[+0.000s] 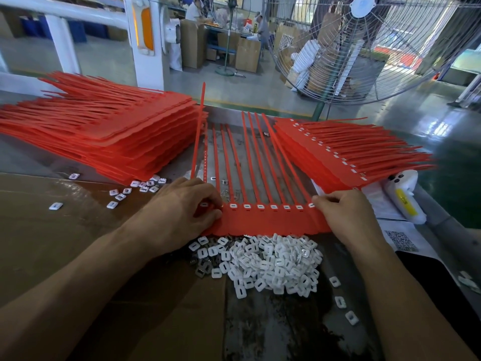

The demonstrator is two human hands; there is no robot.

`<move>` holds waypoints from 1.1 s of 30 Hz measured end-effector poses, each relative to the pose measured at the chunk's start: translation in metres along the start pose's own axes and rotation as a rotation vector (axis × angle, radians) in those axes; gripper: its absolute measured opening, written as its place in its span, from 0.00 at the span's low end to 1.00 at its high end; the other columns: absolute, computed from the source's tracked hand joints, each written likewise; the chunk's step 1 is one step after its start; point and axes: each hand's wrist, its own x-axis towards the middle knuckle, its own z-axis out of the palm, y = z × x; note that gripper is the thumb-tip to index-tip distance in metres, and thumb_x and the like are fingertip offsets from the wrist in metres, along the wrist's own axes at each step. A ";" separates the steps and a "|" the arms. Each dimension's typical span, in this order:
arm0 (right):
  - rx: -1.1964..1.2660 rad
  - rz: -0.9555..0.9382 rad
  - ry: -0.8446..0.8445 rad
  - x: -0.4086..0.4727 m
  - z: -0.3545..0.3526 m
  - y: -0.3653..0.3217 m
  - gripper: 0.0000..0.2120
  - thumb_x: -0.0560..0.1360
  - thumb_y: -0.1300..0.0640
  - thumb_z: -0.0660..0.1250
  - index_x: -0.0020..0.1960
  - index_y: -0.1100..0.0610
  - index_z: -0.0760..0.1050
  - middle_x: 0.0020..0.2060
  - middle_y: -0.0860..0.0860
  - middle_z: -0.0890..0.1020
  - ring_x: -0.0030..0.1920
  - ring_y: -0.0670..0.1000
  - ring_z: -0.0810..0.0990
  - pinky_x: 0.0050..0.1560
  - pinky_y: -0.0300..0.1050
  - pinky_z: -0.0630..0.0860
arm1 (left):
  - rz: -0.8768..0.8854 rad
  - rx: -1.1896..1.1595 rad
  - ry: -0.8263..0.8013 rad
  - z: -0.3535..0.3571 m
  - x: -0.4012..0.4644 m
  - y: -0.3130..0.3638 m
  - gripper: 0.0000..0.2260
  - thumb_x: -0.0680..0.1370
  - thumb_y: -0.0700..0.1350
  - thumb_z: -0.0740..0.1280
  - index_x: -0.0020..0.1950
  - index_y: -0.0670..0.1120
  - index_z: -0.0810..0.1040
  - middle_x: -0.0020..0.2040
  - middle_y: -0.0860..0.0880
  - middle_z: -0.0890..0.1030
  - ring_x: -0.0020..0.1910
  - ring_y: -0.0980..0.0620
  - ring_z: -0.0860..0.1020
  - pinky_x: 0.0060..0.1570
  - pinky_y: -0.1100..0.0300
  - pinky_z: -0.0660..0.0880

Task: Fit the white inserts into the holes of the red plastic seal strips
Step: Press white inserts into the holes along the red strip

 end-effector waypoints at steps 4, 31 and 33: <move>0.143 0.066 -0.004 0.001 -0.004 0.001 0.18 0.78 0.46 0.70 0.42 0.60 0.85 0.39 0.57 0.86 0.43 0.57 0.85 0.49 0.53 0.80 | 0.016 0.001 0.027 0.001 0.000 -0.001 0.12 0.77 0.59 0.64 0.59 0.60 0.78 0.56 0.61 0.77 0.59 0.59 0.72 0.63 0.52 0.72; 0.037 -0.031 -0.098 0.001 0.001 -0.002 0.13 0.79 0.52 0.70 0.39 0.58 0.84 0.36 0.58 0.86 0.39 0.58 0.85 0.47 0.58 0.82 | 0.007 0.009 0.036 0.000 0.000 0.003 0.11 0.79 0.56 0.66 0.59 0.58 0.79 0.56 0.60 0.77 0.59 0.58 0.72 0.63 0.54 0.71; 0.029 -0.039 -0.095 0.002 0.002 -0.002 0.13 0.79 0.52 0.69 0.40 0.58 0.84 0.36 0.58 0.86 0.40 0.59 0.85 0.47 0.58 0.82 | 0.012 0.007 0.043 0.000 0.000 0.003 0.10 0.79 0.56 0.66 0.59 0.57 0.79 0.56 0.60 0.77 0.59 0.57 0.72 0.63 0.54 0.71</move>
